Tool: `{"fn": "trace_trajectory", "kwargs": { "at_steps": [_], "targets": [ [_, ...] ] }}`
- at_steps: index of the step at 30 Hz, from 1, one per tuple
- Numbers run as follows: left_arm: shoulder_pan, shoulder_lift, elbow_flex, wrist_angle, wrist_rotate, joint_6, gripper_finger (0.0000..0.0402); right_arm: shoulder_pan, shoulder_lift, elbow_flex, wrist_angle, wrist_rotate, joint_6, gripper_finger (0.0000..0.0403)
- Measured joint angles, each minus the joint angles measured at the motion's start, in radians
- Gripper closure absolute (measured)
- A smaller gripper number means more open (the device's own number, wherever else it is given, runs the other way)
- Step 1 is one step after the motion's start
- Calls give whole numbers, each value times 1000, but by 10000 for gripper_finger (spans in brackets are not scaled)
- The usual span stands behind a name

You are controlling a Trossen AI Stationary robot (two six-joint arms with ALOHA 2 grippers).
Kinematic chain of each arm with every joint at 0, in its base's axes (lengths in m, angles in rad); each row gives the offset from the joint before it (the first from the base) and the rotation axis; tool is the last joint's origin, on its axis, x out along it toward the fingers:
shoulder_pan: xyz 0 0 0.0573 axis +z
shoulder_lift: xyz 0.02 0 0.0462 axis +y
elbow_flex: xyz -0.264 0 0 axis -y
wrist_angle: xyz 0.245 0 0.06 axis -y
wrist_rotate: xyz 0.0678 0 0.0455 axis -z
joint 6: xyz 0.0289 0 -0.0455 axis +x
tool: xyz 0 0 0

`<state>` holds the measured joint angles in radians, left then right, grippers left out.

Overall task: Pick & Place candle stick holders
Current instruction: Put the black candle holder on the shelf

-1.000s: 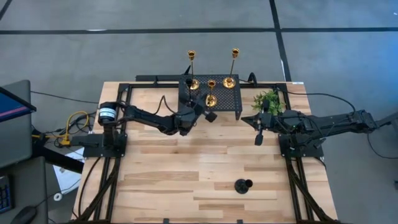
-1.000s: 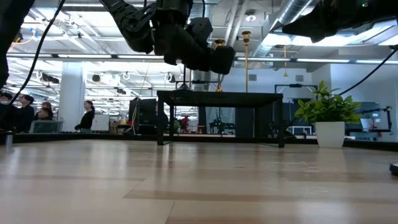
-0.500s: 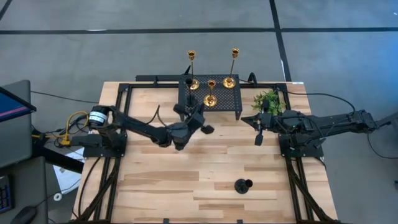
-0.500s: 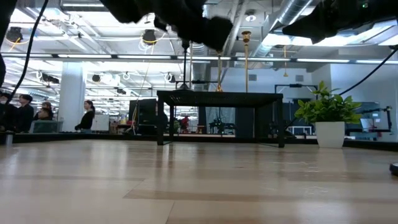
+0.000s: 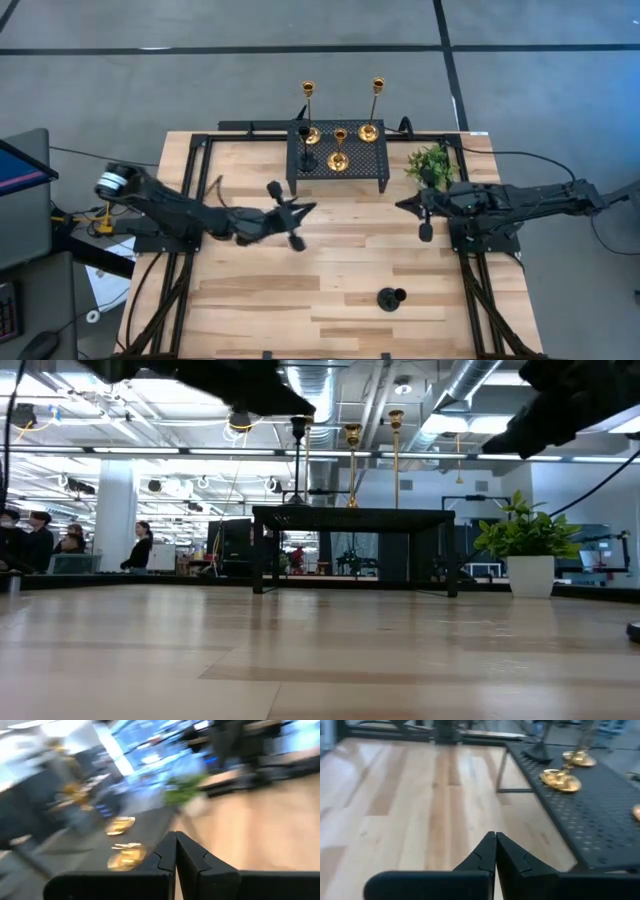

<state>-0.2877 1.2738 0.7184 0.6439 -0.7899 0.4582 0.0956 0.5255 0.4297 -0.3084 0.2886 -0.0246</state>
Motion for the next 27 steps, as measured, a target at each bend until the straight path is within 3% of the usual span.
{"fn": "trace_trajectory", "kwargs": {
  "at_steps": [5, 9, 15, 22, 27],
  "targets": [
    [68, -140, -169, -1, 348, -132, 399, 46, -71, 0, -20, -29, -5, 403],
    [122, -199, -244, -1, 460, -206, 399, 89, -142, 0, -65, -29, 5, 403],
    [161, -246, -297, -1, 642, -213, 396, 149, -217, -31, -192, -30, 153, 403],
    [165, -255, -308, 0, 675, -213, 397, 222, -185, -75, -170, -80, 433, 403],
    [165, -255, -308, 0, 675, -213, 396, 291, -117, -79, -173, -110, 546, 403]
  ]
}}
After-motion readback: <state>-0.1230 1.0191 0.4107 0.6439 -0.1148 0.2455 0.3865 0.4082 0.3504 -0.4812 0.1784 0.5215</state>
